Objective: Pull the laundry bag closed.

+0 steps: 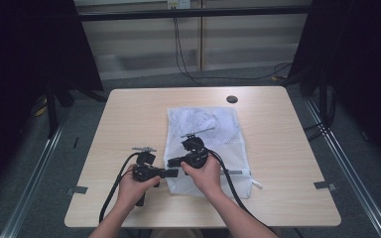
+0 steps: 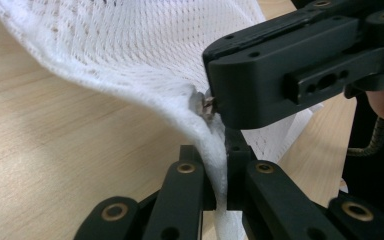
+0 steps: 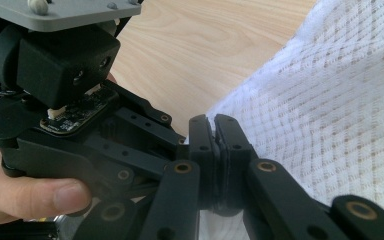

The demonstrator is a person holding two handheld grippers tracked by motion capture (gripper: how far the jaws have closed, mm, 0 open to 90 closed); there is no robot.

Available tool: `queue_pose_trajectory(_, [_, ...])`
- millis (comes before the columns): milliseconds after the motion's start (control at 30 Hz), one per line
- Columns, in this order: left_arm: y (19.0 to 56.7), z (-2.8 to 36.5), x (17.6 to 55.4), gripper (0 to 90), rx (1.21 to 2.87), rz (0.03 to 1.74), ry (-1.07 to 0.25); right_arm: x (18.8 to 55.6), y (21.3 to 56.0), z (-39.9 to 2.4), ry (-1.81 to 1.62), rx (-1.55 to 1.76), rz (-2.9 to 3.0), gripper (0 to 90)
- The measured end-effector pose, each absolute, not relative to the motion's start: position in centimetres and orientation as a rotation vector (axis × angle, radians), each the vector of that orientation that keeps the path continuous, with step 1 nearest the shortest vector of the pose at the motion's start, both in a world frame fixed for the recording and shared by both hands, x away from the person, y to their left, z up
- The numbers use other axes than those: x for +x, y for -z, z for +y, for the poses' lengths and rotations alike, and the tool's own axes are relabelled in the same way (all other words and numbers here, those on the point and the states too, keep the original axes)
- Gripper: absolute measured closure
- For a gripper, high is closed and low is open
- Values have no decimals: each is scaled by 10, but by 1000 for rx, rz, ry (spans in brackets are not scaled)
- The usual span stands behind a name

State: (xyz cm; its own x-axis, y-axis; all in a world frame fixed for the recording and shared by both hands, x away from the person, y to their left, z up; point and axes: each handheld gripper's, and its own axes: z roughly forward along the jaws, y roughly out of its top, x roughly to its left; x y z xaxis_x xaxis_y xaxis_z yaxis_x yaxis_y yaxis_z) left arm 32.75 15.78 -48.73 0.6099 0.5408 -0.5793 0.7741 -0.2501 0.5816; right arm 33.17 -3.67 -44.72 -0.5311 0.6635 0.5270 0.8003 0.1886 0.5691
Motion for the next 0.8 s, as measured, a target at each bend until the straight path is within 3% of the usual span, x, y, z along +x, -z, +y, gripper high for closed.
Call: queue_pose_trajectory(800, [484,159,326,889,1934,1076,306,332,451,-53,1261,-1439,-2220,869])
